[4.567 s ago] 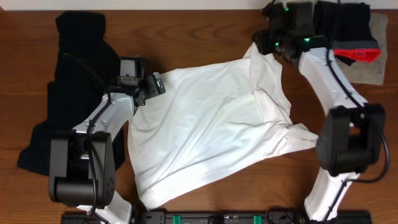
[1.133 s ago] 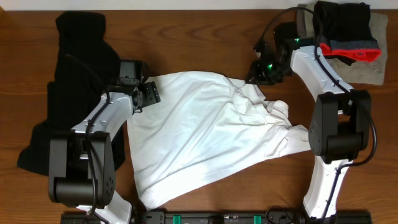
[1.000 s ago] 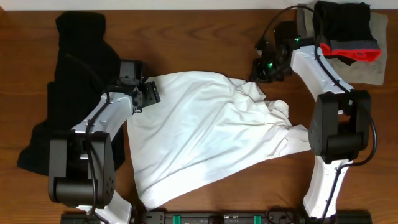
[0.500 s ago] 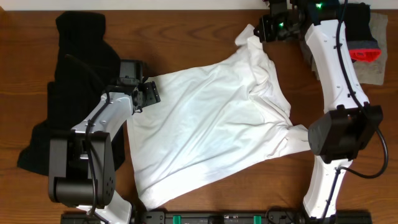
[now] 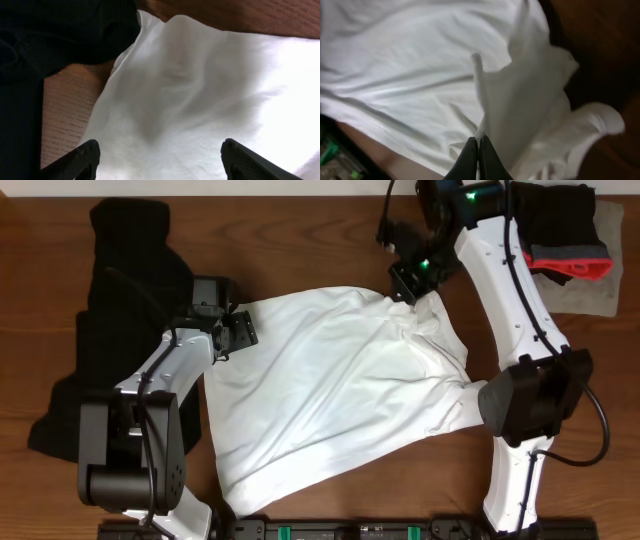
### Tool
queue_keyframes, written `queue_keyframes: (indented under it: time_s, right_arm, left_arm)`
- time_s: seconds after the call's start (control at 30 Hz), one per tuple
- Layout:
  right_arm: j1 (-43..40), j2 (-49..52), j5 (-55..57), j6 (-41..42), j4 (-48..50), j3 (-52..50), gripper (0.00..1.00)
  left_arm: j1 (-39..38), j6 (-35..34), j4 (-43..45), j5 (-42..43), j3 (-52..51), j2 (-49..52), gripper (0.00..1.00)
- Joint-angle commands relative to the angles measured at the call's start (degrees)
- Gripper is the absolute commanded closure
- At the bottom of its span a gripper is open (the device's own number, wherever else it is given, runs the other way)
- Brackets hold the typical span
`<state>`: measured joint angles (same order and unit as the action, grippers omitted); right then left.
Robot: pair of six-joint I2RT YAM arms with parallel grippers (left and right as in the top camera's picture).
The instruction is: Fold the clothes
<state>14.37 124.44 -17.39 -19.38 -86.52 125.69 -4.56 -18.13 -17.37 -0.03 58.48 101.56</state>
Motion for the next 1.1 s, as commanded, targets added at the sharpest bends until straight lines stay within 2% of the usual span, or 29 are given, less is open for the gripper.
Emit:
queue_keyframes:
  time_s: [0.0,0.07,0.17,0.2,0.27,0.3,0.33,0.53,0.73,0.83,1.0,1.07]
  right_arm:
    - [-2.38,-0.02,9.42,5.20,1.33,-3.85,0.99]
    - [-4.46,-0.02,10.56,9.64,4.50,-7.04,0.99]
    - [-7.13,-0.02,10.56,11.61,9.49,-10.62,0.97]
    - [-7.96,-0.02,10.54,11.80,11.28,-11.69,0.88]
    - [-9.53,-0.02,10.56,11.87,15.37,-13.64,0.56]
    - [-10.14,-0.02,10.58,11.85,16.98,-14.25,0.44]
    - [-10.71,-0.02,10.60,11.82,18.05,-14.32,0.41]
    - [-10.08,-0.48,10.21,10.91,15.80,-7.96,0.43]
    - [-3.54,-0.48,9.01,2.25,9.99,2.14,0.44]
    - [1.46,-0.44,11.34,-1.81,9.55,2.25,0.46]
    - [8.61,0.09,17.49,-4.33,9.35,-0.90,0.53]
    - [10.38,0.09,20.37,-4.28,9.27,-2.84,0.55]
  left_arm:
    - [0.26,0.55,-0.13,-0.70,1.20,0.72,0.21]
    - [0.26,0.55,-0.13,-0.70,1.20,0.72,0.21]
    - [0.26,0.55,-0.13,-0.70,1.20,0.72,0.21]
    - [0.26,0.55,-0.13,-0.70,1.20,0.72,0.21]
    - [0.26,0.55,-0.13,-0.70,1.20,0.72,0.21]
    - [0.26,0.55,-0.15,-0.70,1.20,0.72,0.21]
    - [0.26,0.55,-0.15,-0.70,1.20,0.72,0.21]
    - [0.26,0.55,-0.15,-0.70,1.20,0.72,0.21]
    - [1.49,0.24,-0.15,-0.66,1.20,0.72,0.20]
    - [3.93,-1.25,-0.59,0.22,1.22,0.66,0.20]
    - [9.22,-1.22,-0.83,9.94,1.22,0.66,0.20]
    - [10.34,-1.20,-0.85,11.21,1.22,0.66,0.20]
